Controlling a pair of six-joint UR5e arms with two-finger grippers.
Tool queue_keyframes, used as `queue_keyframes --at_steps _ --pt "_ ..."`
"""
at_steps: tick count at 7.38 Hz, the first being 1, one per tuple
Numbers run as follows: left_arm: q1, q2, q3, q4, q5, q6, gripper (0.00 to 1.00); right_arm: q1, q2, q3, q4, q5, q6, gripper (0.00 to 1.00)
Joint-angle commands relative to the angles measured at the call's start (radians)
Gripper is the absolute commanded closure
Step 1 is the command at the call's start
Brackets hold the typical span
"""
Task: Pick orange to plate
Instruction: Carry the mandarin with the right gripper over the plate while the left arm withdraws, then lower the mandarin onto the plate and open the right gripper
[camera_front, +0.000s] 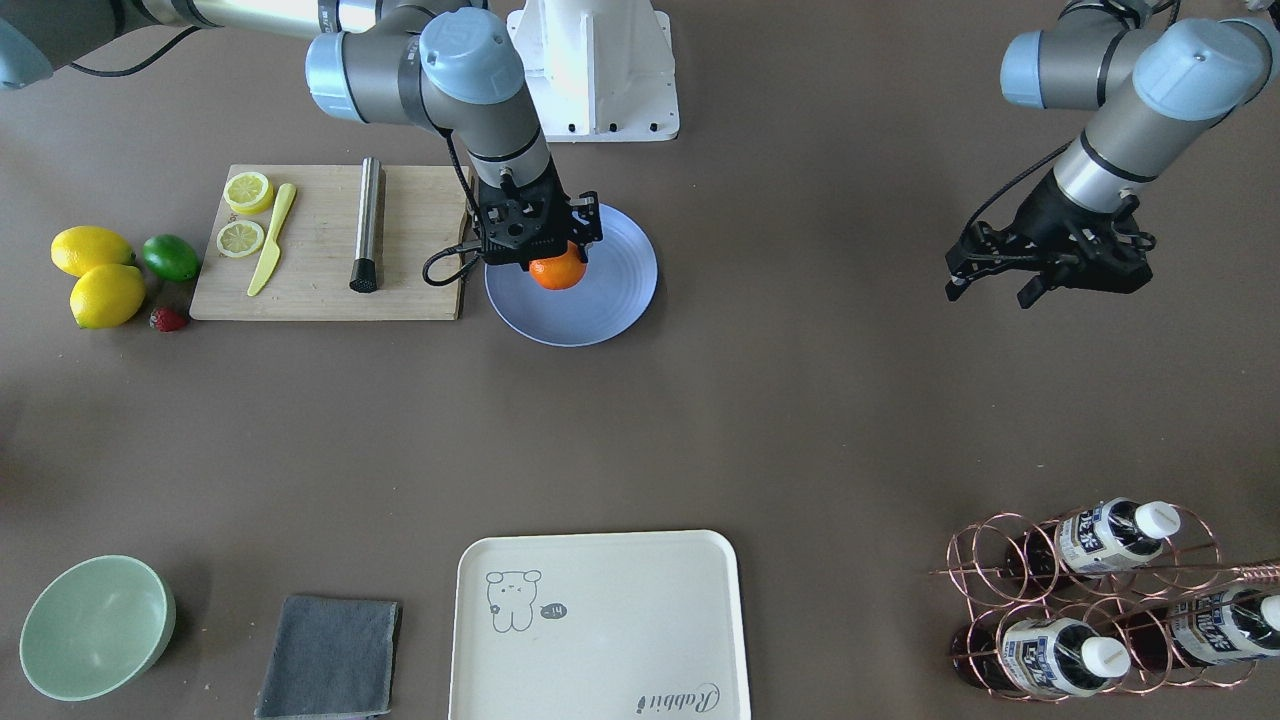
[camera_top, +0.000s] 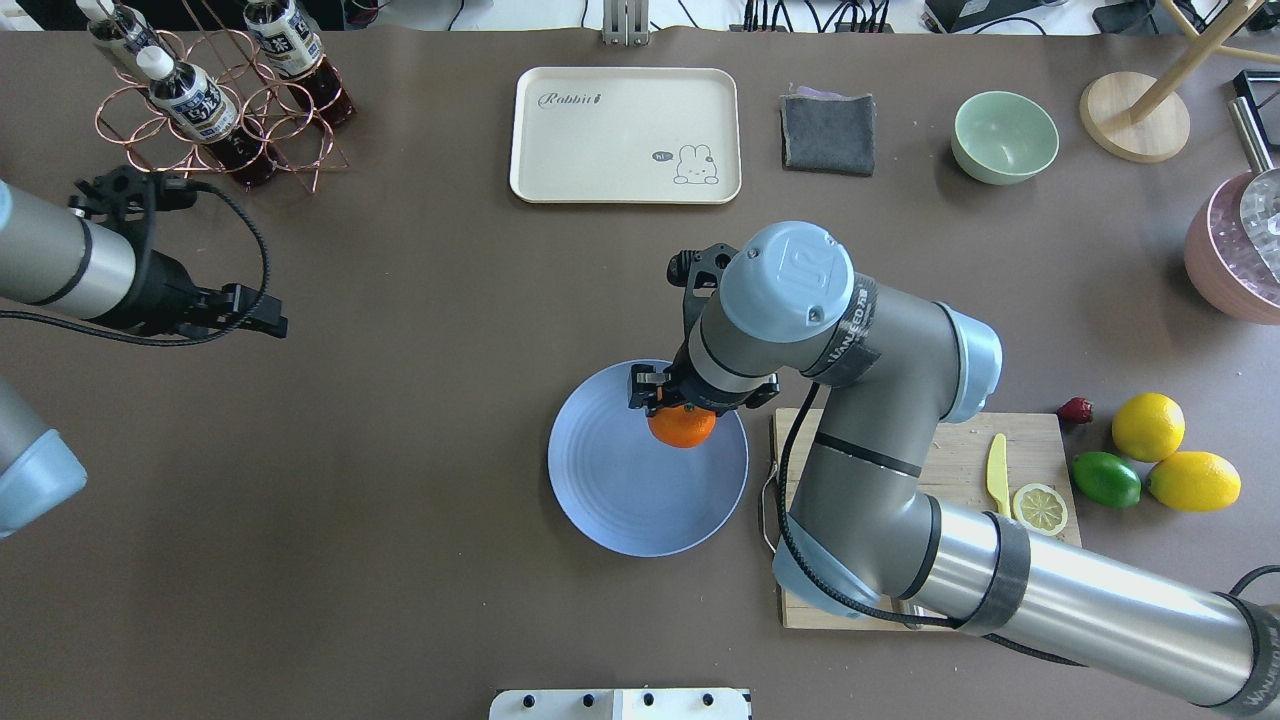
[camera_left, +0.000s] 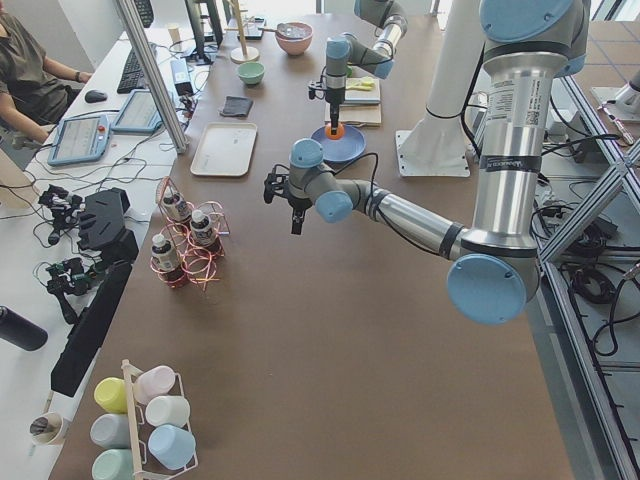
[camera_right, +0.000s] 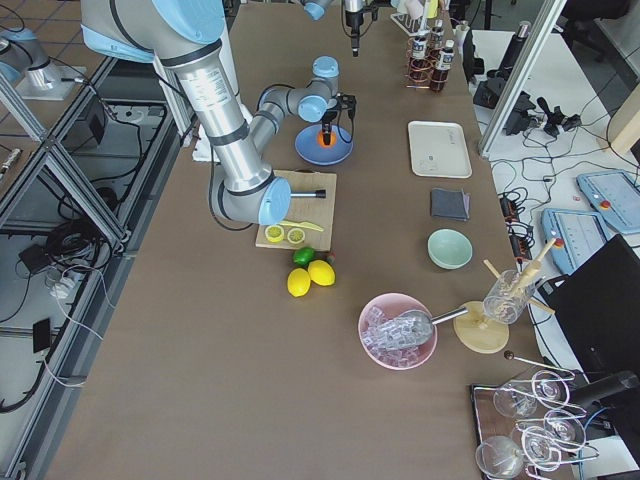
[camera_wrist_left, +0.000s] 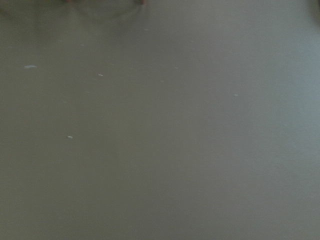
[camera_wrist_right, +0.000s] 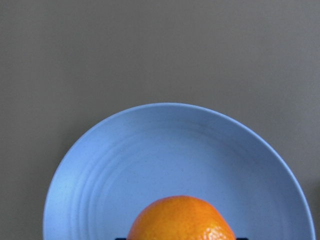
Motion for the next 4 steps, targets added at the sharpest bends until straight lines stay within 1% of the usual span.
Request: queue_keyframes --at_steps 1,3,4 --pt "-0.050 0.038 0.000 -0.001 -0.041 0.073 0.03 -0.050 0.010 -0.014 0.004 -0.057 0.021 1.00" --pt "-0.052 0.038 -0.002 -0.001 -0.041 0.073 0.03 -0.048 0.007 -0.023 -0.001 -0.059 0.021 1.00" --pt "-0.050 0.038 -0.002 -0.001 -0.041 0.071 0.03 -0.045 0.006 -0.024 -0.005 -0.059 0.021 0.91"
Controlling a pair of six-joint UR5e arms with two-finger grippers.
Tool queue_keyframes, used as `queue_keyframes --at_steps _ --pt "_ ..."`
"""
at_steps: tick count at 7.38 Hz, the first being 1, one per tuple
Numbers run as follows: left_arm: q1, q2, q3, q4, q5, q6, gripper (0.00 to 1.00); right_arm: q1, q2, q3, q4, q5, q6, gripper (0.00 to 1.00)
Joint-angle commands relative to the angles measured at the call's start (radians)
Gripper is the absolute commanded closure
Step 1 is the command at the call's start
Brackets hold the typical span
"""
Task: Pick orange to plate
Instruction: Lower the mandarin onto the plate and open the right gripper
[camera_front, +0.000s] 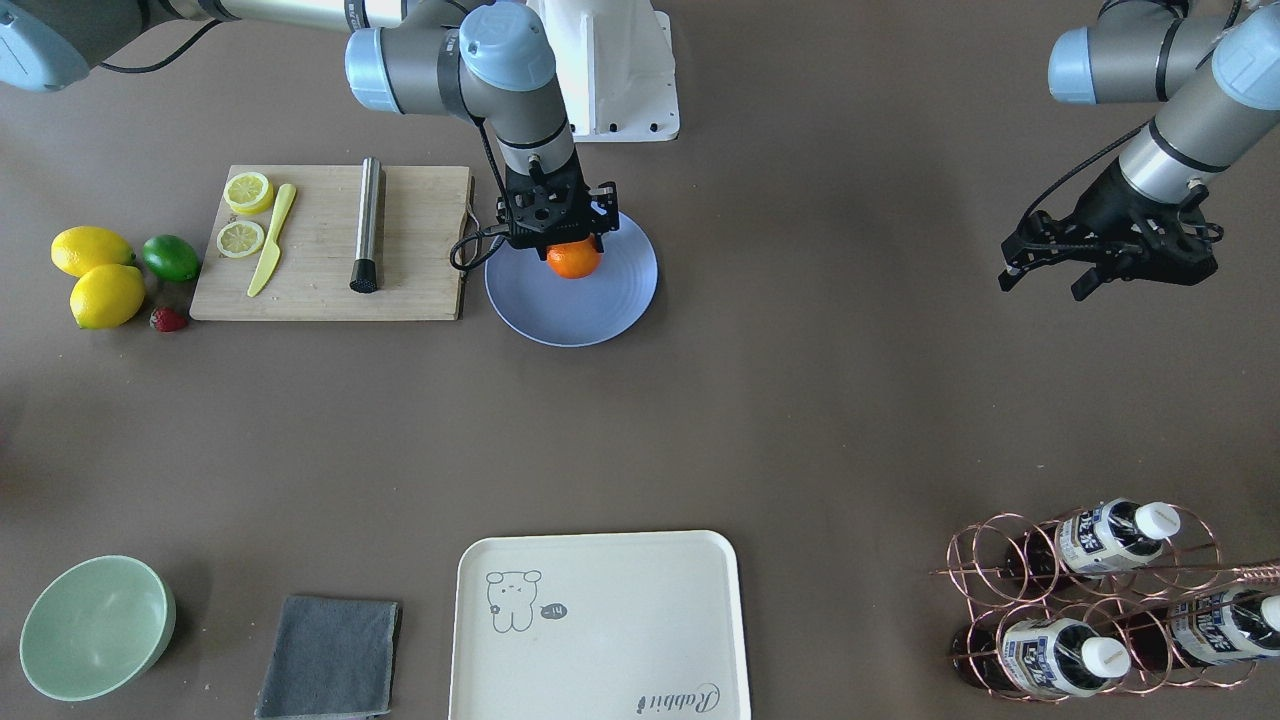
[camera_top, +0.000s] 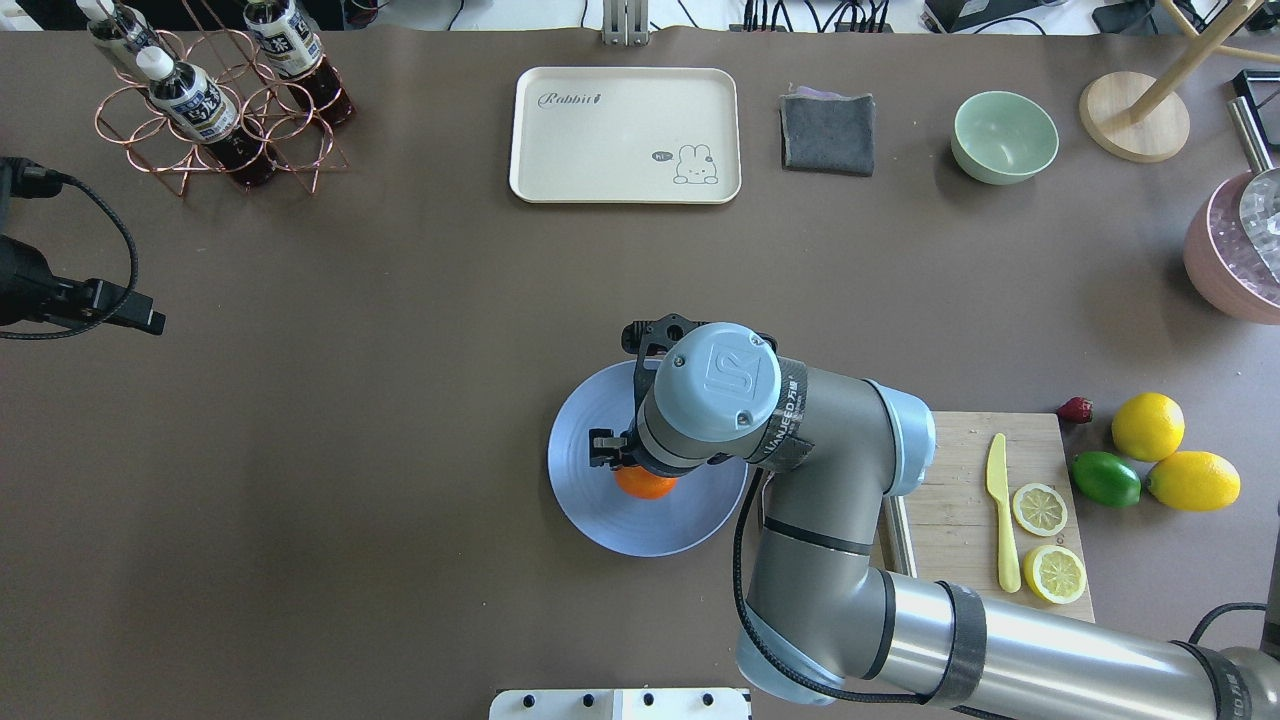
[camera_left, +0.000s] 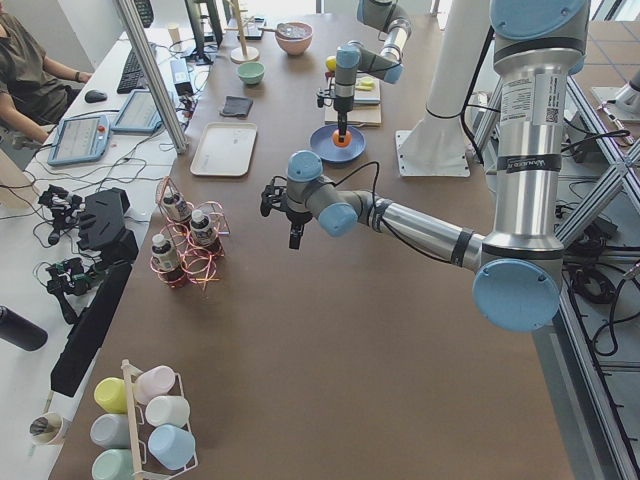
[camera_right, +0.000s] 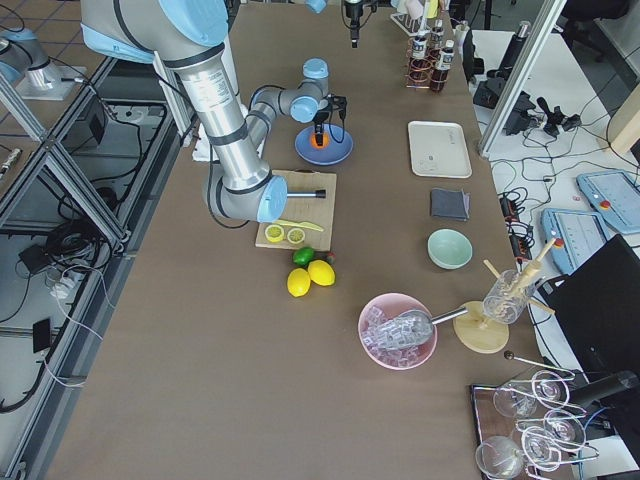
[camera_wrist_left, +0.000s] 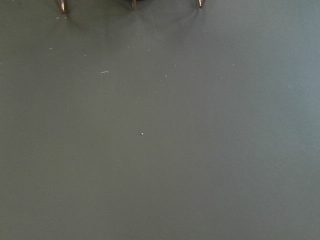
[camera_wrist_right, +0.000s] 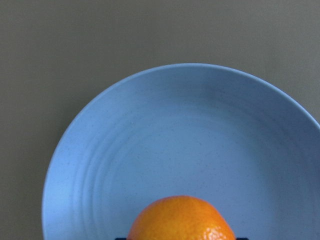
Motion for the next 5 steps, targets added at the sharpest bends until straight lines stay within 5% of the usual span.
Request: queue_keyframes --at_steps 1,2,3,5 --pt "-0.001 -0.001 -0.004 0.000 -0.001 -0.002 0.03 0.002 -0.003 -0.010 -0.002 -0.002 0.000 0.58" --pt "0.000 -0.001 -0.001 0.001 -0.001 -0.002 0.03 0.002 -0.003 -0.012 -0.002 -0.002 0.000 0.34" --pt "-0.001 -0.007 -0.004 0.005 -0.005 -0.003 0.03 0.006 -0.001 -0.010 -0.002 -0.002 0.000 0.00" --pt "-0.035 -0.012 -0.001 0.012 -0.045 0.001 0.03 0.061 -0.006 0.017 -0.007 0.041 -0.001 0.00"
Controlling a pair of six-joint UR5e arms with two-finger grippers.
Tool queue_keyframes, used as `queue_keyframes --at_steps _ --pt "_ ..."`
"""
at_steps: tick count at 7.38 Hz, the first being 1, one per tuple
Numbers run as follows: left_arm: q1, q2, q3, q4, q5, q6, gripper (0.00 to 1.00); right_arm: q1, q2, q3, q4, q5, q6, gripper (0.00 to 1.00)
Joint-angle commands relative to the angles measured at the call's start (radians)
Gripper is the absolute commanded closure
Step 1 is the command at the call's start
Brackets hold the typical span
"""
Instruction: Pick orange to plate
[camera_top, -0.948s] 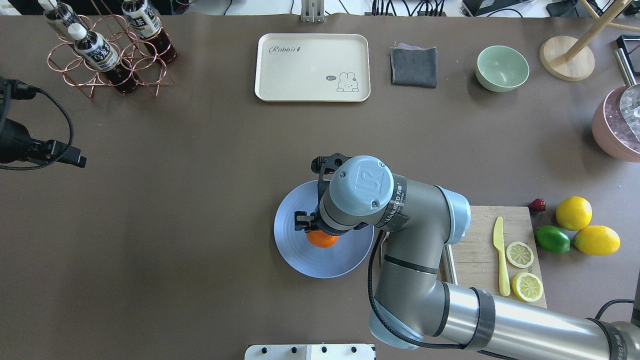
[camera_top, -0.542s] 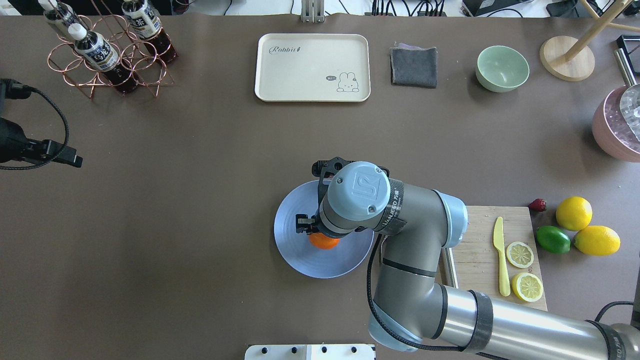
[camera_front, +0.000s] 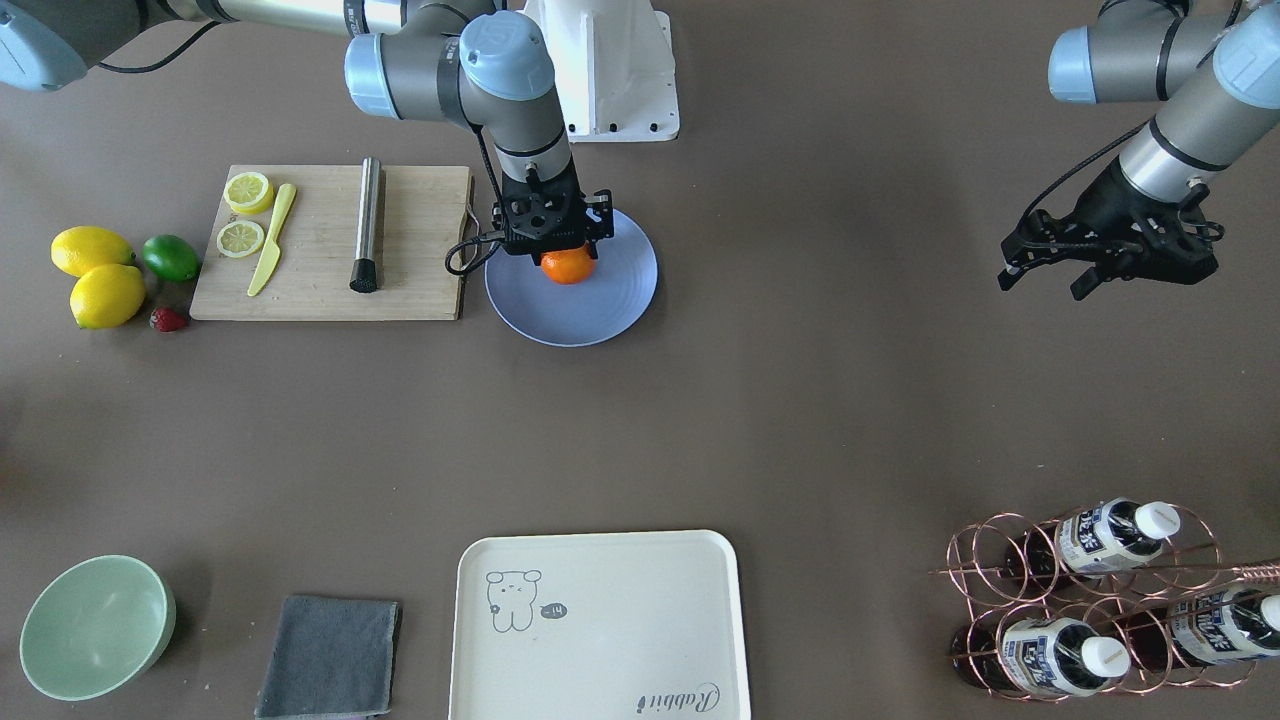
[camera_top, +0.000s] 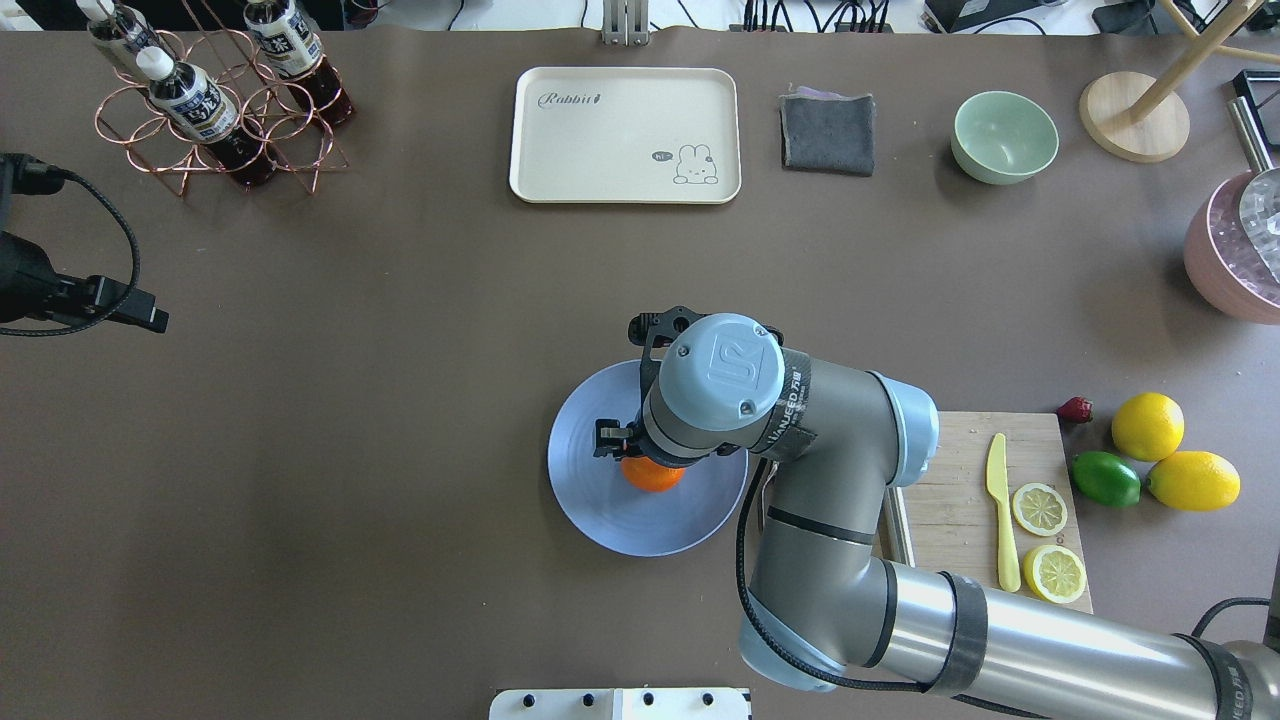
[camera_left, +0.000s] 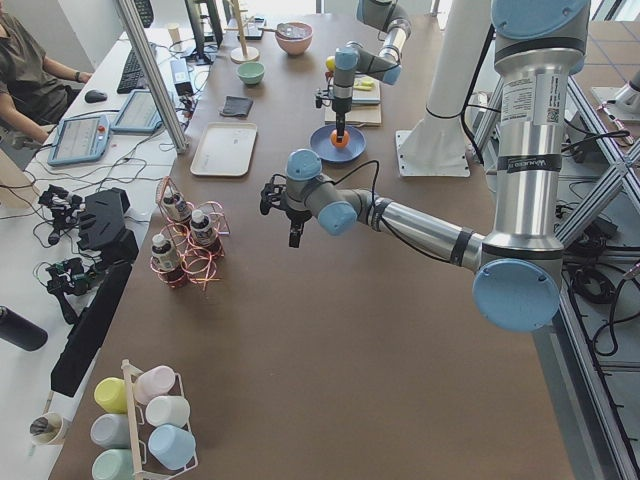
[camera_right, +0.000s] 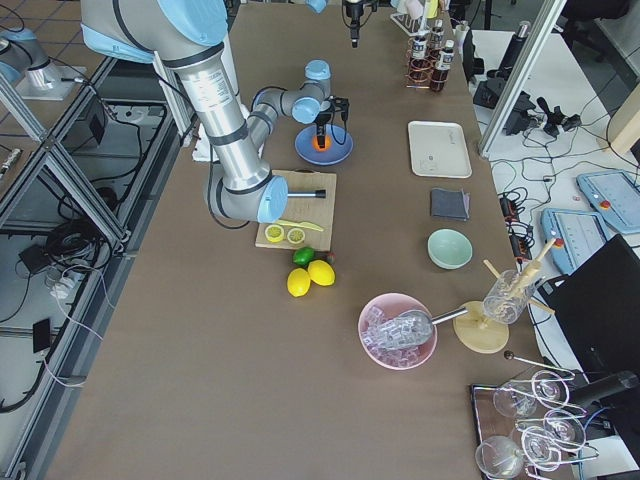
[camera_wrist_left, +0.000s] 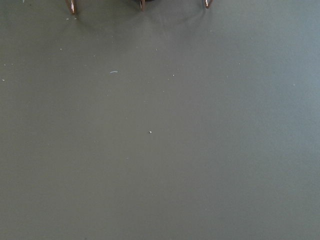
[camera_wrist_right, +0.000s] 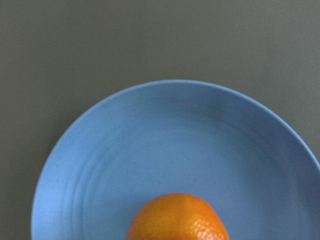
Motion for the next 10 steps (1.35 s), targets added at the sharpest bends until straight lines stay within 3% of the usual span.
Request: queue_keyframes --at_steps 1,3,5,6,7,8,9,10 --pt "-0.058 0.001 0.004 0.006 -0.049 0.006 0.03 0.104 -0.011 0.056 -0.020 0.104 -0.003 0.00" --pt "-0.129 0.005 0.011 0.010 -0.108 0.057 0.03 0.312 -0.043 0.206 -0.225 0.264 -0.097 0.00" --pt "-0.271 0.007 0.006 0.166 -0.116 0.280 0.03 0.573 -0.222 0.271 -0.269 0.417 -0.460 0.00" --pt "-0.349 0.006 0.006 0.255 -0.143 0.404 0.03 0.682 -0.329 0.261 -0.269 0.480 -0.683 0.00" --pt "-0.446 0.005 0.008 0.330 -0.163 0.542 0.03 0.788 -0.414 0.227 -0.272 0.488 -0.906 0.00" --pt "-0.529 0.004 0.012 0.434 -0.163 0.689 0.03 0.895 -0.465 0.133 -0.270 0.488 -1.126 0.00" --pt "-0.566 0.005 0.000 0.519 -0.159 0.760 0.02 1.012 -0.464 -0.005 -0.269 0.535 -1.332 0.00" --pt "-0.582 0.012 0.001 0.519 -0.154 0.802 0.02 1.092 -0.464 -0.097 -0.266 0.552 -1.500 0.00"
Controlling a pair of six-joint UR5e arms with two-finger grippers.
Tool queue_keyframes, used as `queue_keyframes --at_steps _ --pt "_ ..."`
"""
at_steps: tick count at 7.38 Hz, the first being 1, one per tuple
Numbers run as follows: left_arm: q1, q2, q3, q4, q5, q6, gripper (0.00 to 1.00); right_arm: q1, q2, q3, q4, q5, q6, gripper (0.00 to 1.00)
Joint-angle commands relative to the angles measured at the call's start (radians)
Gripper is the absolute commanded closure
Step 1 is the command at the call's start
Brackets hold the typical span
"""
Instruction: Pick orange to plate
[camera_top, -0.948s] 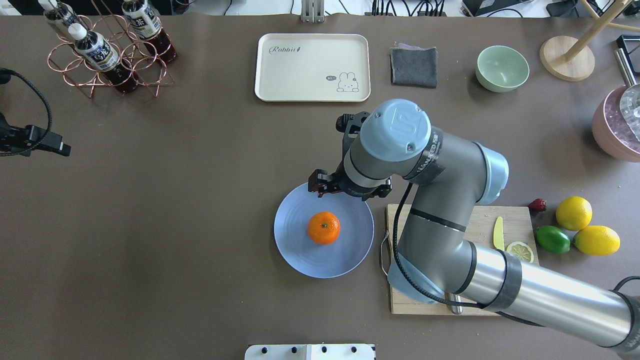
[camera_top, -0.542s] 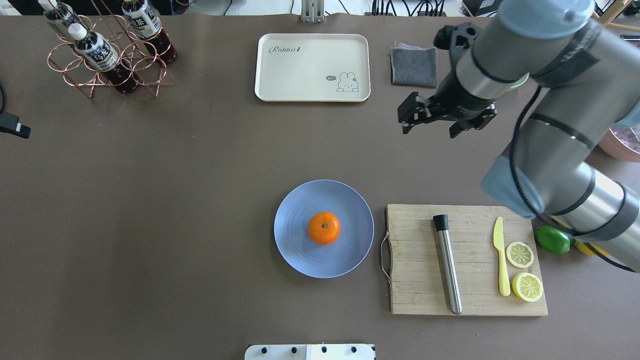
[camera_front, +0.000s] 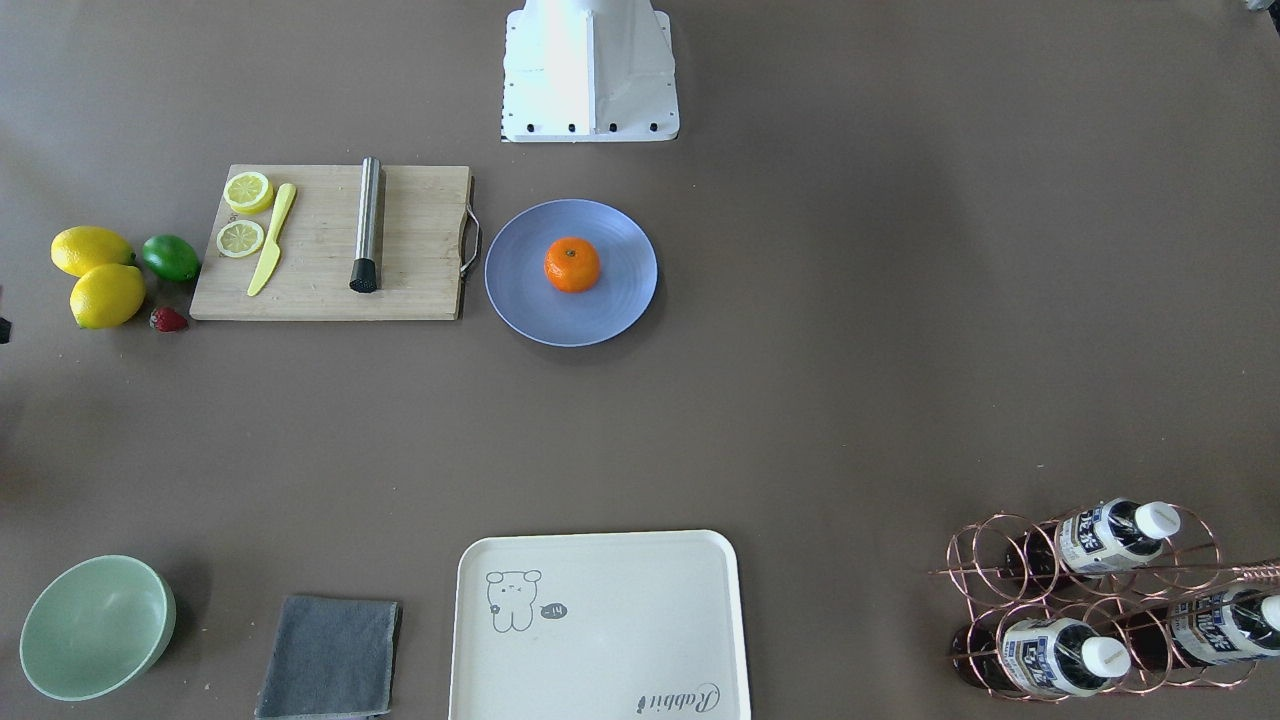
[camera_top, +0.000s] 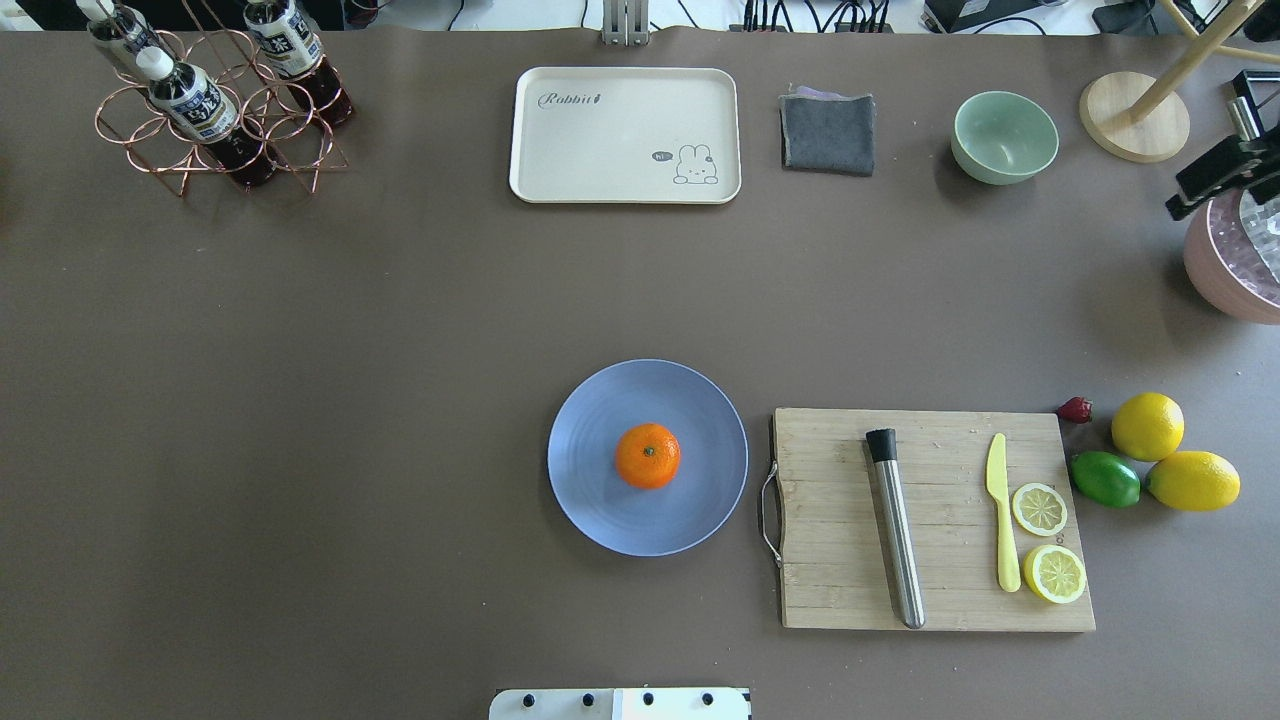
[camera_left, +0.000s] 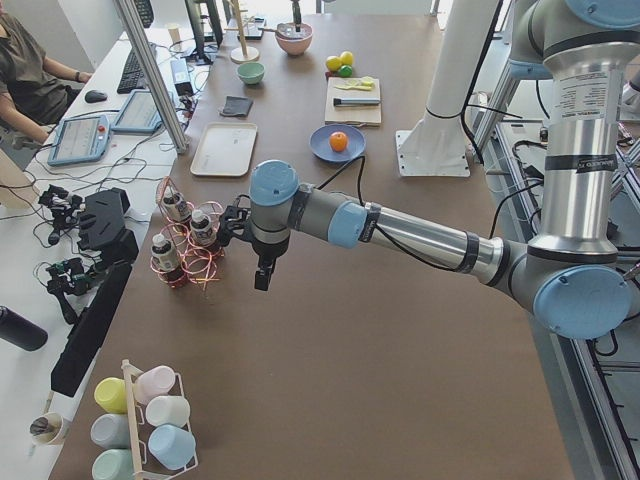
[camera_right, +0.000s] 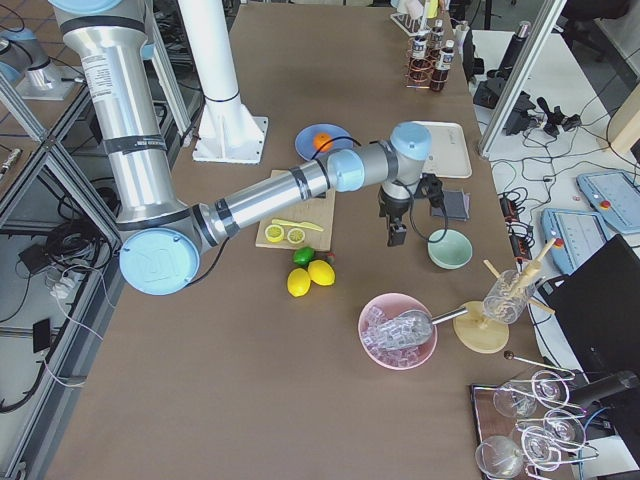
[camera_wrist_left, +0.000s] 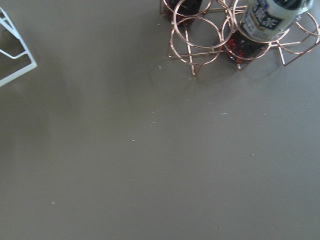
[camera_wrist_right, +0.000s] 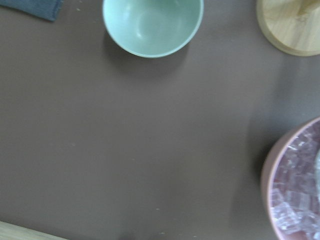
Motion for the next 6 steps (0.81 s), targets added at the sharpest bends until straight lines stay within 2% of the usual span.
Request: queue_keyframes --at_steps 1,3,4,6 --pt "-0.041 0.005 -0.001 0.046 0.007 0.103 0.02 0.180 -0.025 -0.161 0.001 0.025 -0.318 0.00" --pt "-0.042 0.041 0.002 0.016 0.020 0.125 0.02 0.251 -0.060 -0.145 0.003 0.023 -0.344 0.00" --pt "-0.042 0.078 0.010 -0.062 0.063 0.125 0.02 0.256 -0.065 -0.145 0.003 0.022 -0.344 0.00" --pt "-0.041 0.097 0.010 -0.080 0.059 0.116 0.02 0.256 -0.065 -0.145 0.006 0.019 -0.344 0.00"
